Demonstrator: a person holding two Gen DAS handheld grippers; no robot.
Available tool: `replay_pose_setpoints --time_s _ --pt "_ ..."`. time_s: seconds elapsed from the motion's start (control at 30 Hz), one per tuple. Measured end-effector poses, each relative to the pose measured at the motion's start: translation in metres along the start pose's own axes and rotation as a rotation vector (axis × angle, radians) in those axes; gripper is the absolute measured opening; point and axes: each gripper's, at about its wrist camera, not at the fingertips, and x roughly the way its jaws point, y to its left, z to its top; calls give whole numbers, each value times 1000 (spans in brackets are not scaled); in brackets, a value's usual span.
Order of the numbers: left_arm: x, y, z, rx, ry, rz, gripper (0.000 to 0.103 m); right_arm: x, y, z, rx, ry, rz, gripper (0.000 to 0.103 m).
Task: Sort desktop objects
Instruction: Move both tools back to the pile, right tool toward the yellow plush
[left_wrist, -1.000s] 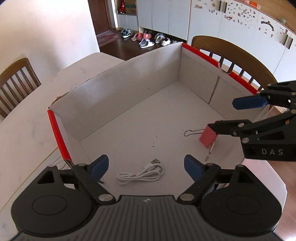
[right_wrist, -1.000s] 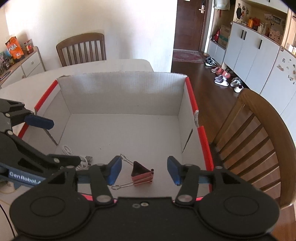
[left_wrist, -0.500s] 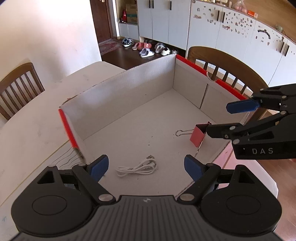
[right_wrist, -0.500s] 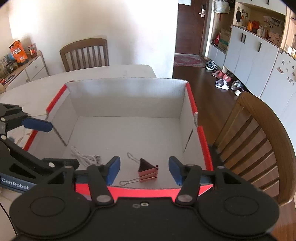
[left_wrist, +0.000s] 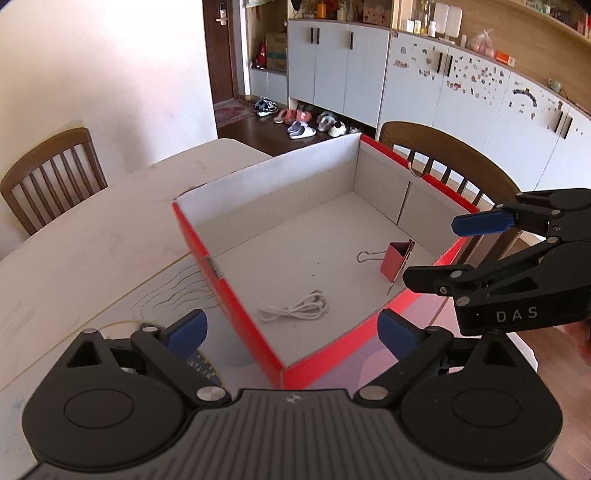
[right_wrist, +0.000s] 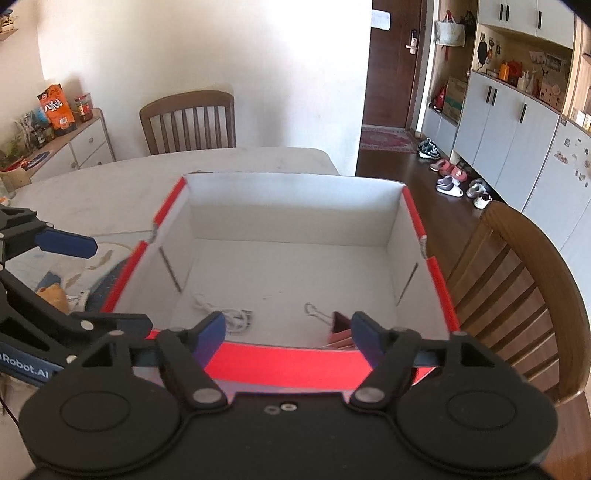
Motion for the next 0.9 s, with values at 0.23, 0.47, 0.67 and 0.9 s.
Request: replay_pose_setpoints --time_s 0.23,0.47,0.67,0.9 --pt "-26 18 -24 -14 -29 9 99 -11 31 -5 16 -18 6 85" --pt "-52 42 -53 -36 -49 -3 102 -17 69 -11 29 -18 3 88" --pt "-72 60 -76 -46 -68 -1 103 -18 101 -15 42 -19 0 88" --pt "-93 79 -108 -65 -92 24 103 -15 138 -20 29 -12 15 88"
